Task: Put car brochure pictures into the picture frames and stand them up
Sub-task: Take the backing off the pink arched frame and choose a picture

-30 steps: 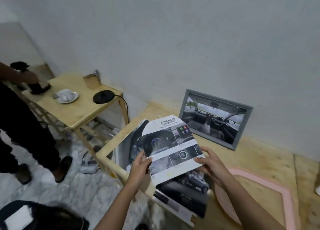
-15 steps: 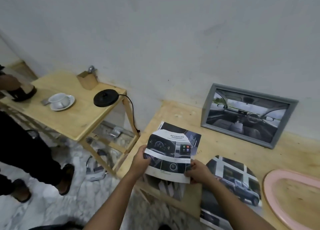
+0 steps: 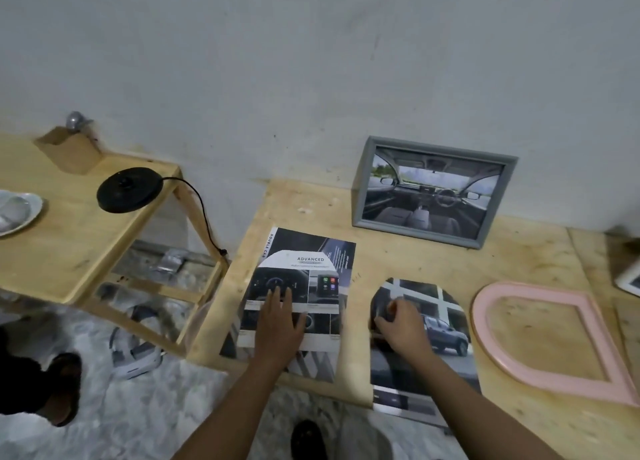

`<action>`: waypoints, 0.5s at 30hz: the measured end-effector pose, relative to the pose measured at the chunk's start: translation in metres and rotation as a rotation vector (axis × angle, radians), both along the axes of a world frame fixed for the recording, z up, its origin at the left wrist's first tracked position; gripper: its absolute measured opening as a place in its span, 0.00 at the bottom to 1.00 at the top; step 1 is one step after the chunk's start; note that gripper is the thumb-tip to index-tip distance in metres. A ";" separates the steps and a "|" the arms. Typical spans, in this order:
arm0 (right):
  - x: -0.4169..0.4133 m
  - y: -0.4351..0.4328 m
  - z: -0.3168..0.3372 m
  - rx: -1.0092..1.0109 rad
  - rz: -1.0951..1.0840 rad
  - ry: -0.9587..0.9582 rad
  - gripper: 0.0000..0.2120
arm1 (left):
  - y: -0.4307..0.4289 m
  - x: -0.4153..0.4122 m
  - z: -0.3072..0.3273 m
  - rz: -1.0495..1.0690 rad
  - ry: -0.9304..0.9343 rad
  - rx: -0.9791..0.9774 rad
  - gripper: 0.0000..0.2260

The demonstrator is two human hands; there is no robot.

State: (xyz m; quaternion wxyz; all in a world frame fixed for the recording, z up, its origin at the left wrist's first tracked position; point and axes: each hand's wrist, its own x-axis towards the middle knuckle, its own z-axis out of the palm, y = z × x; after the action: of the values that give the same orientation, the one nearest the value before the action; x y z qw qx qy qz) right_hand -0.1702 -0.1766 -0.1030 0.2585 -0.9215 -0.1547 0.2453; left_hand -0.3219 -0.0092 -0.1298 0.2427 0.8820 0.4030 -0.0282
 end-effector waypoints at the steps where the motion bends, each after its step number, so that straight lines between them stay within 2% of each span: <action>1: 0.005 -0.014 -0.004 -0.059 -0.039 -0.054 0.13 | -0.002 0.003 -0.003 -0.022 0.005 -0.002 0.30; 4: 0.015 -0.058 -0.010 -0.203 -0.168 -0.141 0.20 | -0.005 0.008 -0.011 -0.070 0.050 0.007 0.32; 11: 0.007 -0.103 -0.012 -0.400 -0.353 -0.171 0.34 | -0.005 0.006 -0.018 -0.152 0.078 0.025 0.33; 15: 0.002 -0.109 -0.012 -0.375 -0.414 -0.149 0.40 | -0.008 0.005 -0.017 -0.161 0.047 0.034 0.31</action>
State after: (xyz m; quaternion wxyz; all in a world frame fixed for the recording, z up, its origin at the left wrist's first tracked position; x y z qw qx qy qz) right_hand -0.1681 -0.2852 -0.1153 0.1162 -0.9806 0.0663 0.1435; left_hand -0.3169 -0.0173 -0.1466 0.2149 0.9146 0.3370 -0.0616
